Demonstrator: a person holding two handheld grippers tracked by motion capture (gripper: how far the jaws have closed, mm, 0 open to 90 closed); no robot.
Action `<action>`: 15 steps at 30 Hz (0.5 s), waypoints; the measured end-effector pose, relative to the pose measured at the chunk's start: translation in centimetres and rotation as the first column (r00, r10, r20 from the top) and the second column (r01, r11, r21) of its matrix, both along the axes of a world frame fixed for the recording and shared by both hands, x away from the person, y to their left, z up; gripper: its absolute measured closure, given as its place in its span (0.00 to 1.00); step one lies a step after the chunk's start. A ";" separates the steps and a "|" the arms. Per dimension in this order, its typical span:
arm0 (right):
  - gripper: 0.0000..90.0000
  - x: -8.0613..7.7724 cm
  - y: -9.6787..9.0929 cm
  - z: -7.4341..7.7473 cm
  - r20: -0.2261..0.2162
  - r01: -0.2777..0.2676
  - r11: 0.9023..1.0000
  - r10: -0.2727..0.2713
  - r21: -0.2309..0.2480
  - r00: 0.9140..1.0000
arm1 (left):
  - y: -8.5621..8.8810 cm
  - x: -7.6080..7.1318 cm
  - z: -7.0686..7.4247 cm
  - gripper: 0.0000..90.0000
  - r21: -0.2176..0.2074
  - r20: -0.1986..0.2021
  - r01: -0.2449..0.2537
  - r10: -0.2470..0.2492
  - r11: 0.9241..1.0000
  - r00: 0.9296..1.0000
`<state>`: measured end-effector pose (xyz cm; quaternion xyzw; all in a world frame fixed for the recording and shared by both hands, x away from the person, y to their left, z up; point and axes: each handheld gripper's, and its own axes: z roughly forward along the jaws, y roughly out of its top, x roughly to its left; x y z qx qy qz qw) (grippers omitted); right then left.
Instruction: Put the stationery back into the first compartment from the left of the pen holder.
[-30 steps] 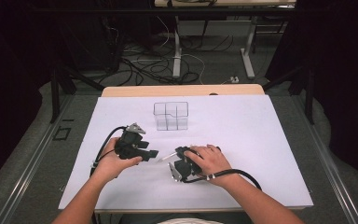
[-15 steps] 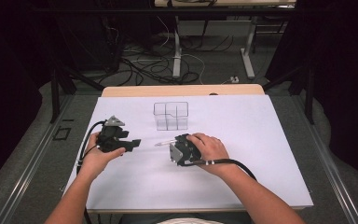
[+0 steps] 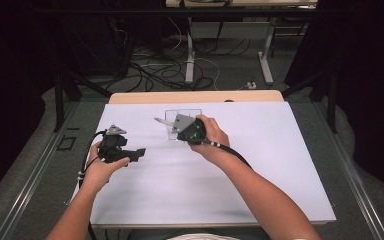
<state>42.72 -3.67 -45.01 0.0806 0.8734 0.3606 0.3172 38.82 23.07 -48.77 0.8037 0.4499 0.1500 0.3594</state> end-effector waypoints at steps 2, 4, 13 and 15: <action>0.88 0.8 0.3 0.5 -0.039 0.018 0.998 -0.016 0.058 0.999 | 0.0 0.0 0.0 0.14 -0.010 -0.004 -0.016 0.016 1.000 1.000; 0.88 1.7 0.7 1.0 -0.070 0.035 0.994 -0.027 0.107 0.997 | 0.0 0.0 -0.1 0.11 -0.019 -0.008 -0.024 0.024 1.000 1.000; 0.88 5.0 2.0 1.9 -0.206 0.107 0.945 -0.043 0.308 0.978 | 0.1 0.2 -0.4 0.05 -0.030 -0.009 -0.042 0.041 0.999 0.999; 0.88 5.6 2.2 1.8 -0.224 0.123 0.928 -0.044 0.351 0.974 | 0.0 0.2 -0.5 0.03 -0.035 -0.008 -0.056 0.056 0.998 0.998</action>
